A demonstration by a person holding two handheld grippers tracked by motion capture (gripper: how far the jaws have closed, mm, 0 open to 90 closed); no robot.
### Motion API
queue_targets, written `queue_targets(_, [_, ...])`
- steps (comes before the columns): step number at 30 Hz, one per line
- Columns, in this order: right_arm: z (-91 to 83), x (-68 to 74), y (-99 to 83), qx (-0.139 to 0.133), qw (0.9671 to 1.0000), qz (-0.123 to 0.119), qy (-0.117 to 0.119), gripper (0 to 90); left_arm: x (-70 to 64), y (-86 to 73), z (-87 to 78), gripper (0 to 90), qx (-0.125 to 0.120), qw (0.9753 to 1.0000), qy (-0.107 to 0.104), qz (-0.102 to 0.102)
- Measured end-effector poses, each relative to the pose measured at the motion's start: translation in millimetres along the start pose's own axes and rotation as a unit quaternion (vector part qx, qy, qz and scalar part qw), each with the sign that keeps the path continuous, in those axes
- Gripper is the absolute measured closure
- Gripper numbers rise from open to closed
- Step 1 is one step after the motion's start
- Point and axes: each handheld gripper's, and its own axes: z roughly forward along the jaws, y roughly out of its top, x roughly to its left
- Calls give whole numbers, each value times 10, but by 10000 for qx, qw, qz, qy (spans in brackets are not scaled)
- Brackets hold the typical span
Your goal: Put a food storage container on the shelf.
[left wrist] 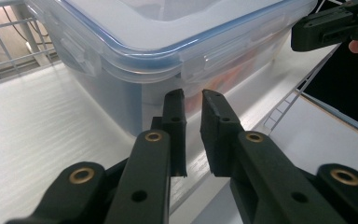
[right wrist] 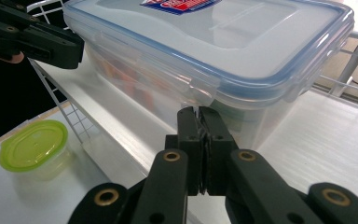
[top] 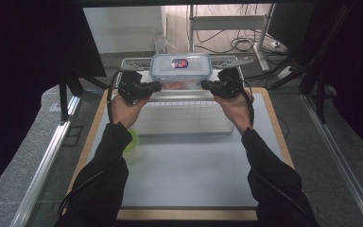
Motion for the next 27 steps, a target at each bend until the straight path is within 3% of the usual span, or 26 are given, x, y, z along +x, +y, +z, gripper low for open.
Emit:
queue_targets(3, [-6,4,-5,-9,9999,83,89,828,-23,-16,-9,724,-28,10000,-13,31])
queue_targets(4, [-11,14,-13,18,9997,172,176,797,-63,-36,-24,693,-53,9999,42,131])
queue_targets(9, [-28,57,-44,59,9993,167,343,732,-140,-97,-71,541,-115,9996,15,275])
queue_targets(14, [-103,163,-127,-8,9989,-98,464,615,-293,-229,-149,421,-154,9985,-17,523])
queue_targets(20, [-182,270,-185,-59,9981,-291,538,474,-421,-374,-201,338,-192,9978,-121,620])
queue_targets(27, [-251,401,-271,-109,9976,-507,468,370,-548,-500,-264,260,-207,9972,-165,701])
